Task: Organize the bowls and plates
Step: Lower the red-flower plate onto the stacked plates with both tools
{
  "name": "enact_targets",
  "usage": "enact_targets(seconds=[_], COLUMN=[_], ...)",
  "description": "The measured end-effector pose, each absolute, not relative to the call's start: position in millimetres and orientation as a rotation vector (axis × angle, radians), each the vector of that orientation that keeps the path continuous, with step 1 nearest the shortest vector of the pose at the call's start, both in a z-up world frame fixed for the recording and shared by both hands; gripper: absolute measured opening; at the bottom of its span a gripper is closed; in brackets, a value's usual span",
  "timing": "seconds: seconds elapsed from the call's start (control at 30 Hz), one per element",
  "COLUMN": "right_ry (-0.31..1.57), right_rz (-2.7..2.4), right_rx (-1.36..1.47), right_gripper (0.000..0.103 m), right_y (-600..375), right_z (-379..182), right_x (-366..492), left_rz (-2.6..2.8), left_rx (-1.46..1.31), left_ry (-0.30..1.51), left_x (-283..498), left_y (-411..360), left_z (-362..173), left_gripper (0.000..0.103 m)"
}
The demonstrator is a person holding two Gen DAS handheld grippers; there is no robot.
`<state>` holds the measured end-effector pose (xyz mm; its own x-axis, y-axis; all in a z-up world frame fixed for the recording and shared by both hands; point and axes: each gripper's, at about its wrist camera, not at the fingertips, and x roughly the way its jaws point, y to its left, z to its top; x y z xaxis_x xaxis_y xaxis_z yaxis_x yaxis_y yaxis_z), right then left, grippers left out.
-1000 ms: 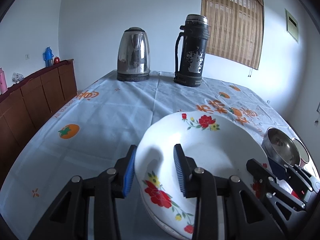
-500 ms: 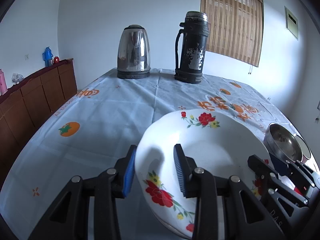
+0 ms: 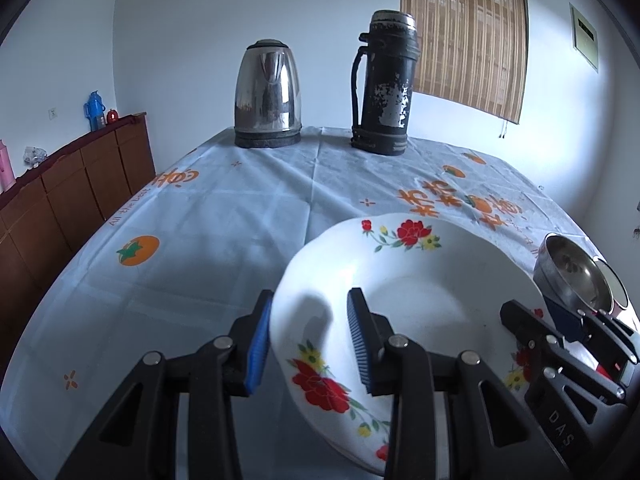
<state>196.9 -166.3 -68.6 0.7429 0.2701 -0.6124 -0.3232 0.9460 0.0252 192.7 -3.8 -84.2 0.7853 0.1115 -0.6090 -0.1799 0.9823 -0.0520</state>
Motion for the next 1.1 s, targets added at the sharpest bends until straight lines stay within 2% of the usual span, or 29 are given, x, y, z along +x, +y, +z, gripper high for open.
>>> enact_targets(seconds=[1.1], right_ry=[0.687], right_rz=[0.334], right_rx=[-0.104], right_gripper=[0.029], right_y=[-161.1], right_z=[-71.0], right_x=[199.4], left_rz=[0.159], left_rx=[-0.122], left_ry=[0.708], left_x=[197.5], left_y=[-0.3], left_z=[-93.5], left_gripper=[0.034])
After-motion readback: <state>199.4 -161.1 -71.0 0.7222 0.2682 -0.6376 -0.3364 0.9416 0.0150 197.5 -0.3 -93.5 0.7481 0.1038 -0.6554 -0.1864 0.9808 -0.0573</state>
